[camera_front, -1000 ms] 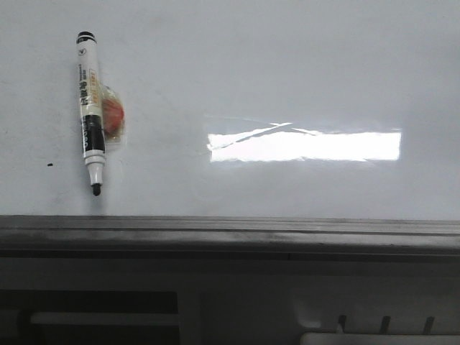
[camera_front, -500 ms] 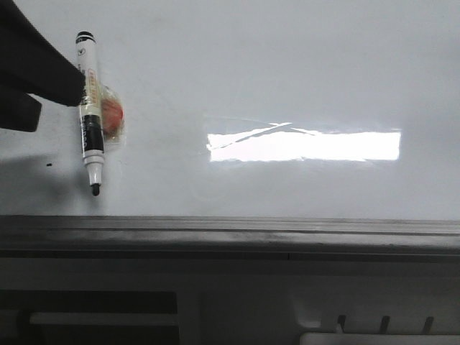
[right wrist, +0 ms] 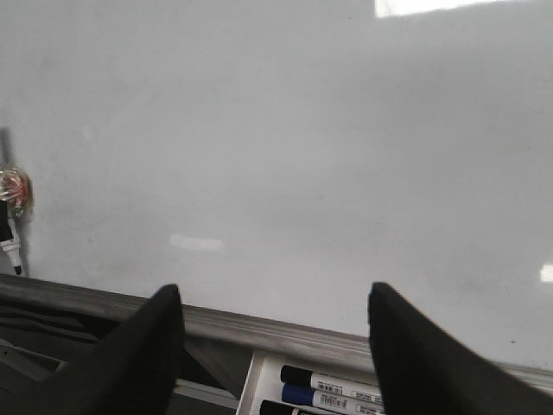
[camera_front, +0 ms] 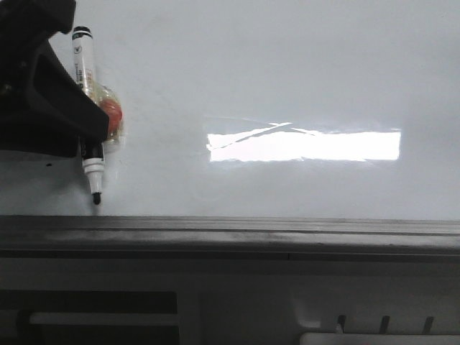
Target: Write number 6 on whiteboard
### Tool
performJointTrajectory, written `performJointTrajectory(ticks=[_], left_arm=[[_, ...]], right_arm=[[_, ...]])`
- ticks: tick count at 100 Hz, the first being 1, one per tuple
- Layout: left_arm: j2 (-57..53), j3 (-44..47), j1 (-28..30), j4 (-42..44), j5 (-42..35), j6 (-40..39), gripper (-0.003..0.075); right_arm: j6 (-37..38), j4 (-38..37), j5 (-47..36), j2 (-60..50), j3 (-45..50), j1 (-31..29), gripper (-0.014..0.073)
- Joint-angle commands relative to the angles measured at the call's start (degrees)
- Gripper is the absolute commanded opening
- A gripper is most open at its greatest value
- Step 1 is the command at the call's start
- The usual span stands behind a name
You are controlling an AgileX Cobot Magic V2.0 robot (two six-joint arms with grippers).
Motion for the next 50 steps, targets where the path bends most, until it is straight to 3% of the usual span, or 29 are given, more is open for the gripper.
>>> performJointTrajectory(ticks=[1,14,25,43,50], left_arm=[[0.31,-1.84,-0.46,-2.07,-2.85,-0.46,0.0153],[2.61,-1.84,-0.46,-3.20,-2.97,-0.46,0.0104],[4.12,-1.84,-0.46,-3.36,-3.11,-0.46,-0.0015],[3.88,-2.76,-0.46,-2.35,-2.30,1.00,-0.0019],[3.43,-4.37,-0.46,-2.11,0.44,4.91,-0.0019]], right_arm=[[-0.63,0.01,-4.99,1.06,-2.03,0.00,0.0416],[-0.63,0.01,-5.63,1.06,-2.03,0.00,0.0416],[-0.63,0.01,-6.10,1.06,-2.03,0.00,0.0416],[-0.63,0.01,-6.10,1.06,-2.03,0.02,0.0416],[-0.88,0.01,-6.10,1.06,-2.03,0.24,0.0416]])
